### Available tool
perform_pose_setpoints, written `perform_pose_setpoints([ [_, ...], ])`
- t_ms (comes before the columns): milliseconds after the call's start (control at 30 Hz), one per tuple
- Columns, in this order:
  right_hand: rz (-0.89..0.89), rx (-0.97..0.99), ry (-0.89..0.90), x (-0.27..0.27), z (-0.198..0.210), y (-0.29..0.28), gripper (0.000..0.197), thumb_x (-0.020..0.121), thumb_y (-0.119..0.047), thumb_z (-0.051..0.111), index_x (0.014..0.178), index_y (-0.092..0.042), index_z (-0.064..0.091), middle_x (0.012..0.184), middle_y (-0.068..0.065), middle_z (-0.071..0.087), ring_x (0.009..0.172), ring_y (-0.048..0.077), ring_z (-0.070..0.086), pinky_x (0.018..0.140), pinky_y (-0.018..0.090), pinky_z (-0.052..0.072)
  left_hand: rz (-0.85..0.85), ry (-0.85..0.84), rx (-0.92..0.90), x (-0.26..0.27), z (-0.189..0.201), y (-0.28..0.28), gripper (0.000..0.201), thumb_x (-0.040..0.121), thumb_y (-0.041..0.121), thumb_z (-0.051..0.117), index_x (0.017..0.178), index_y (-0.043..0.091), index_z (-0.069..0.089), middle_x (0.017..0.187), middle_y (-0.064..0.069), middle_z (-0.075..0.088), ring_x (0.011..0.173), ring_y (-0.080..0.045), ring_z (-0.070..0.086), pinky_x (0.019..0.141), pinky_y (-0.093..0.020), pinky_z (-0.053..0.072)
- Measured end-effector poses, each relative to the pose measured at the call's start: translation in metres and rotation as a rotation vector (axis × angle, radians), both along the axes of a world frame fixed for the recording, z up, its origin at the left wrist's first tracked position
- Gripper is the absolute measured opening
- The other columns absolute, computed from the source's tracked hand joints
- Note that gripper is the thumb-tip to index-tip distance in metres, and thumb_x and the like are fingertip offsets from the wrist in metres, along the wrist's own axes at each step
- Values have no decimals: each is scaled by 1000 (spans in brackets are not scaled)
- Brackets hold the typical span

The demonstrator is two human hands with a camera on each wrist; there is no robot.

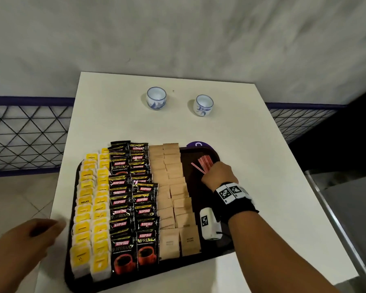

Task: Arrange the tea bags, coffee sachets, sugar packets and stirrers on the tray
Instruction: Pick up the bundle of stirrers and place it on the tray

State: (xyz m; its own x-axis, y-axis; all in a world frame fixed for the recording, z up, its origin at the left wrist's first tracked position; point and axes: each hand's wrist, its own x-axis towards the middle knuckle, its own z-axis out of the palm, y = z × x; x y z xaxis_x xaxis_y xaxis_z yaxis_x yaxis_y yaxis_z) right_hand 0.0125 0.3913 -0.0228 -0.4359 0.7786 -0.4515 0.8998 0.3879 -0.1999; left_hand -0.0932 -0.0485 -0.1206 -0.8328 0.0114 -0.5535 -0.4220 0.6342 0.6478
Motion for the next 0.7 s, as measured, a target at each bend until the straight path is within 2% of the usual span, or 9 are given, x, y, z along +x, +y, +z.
perform_pose_setpoints([
  [100,7,15,-13,1,1,-1,34,86,-21,67,117,-8,61,112,12,67,100,32,67,78,34,51,-32,-32,37,4,6,4,20,86,43,78,91,25,70,88,-9,73,83,-34,70,75,-51,59],
  [300,18,23,-22,1,1,-2,31,84,-21,68,112,-8,62,110,11,68,97,31,67,78,34,53,-51,-45,60,3,6,4,21,85,44,76,95,26,70,94,-9,73,88,-31,69,78,-51,59],
  [433,29,45,-31,3,-5,-4,41,83,-26,69,119,-8,61,113,11,67,101,32,67,82,35,54,-41,-53,73,4,6,4,18,86,41,77,93,26,70,95,-9,73,88,-31,69,77,-50,58],
  [700,59,77,-69,6,-11,-7,52,78,-37,70,122,-11,60,115,13,62,99,32,64,87,39,55,-20,-49,79,2,-15,-6,26,83,46,78,96,24,72,93,-12,75,88,-36,71,82,-58,59],
])
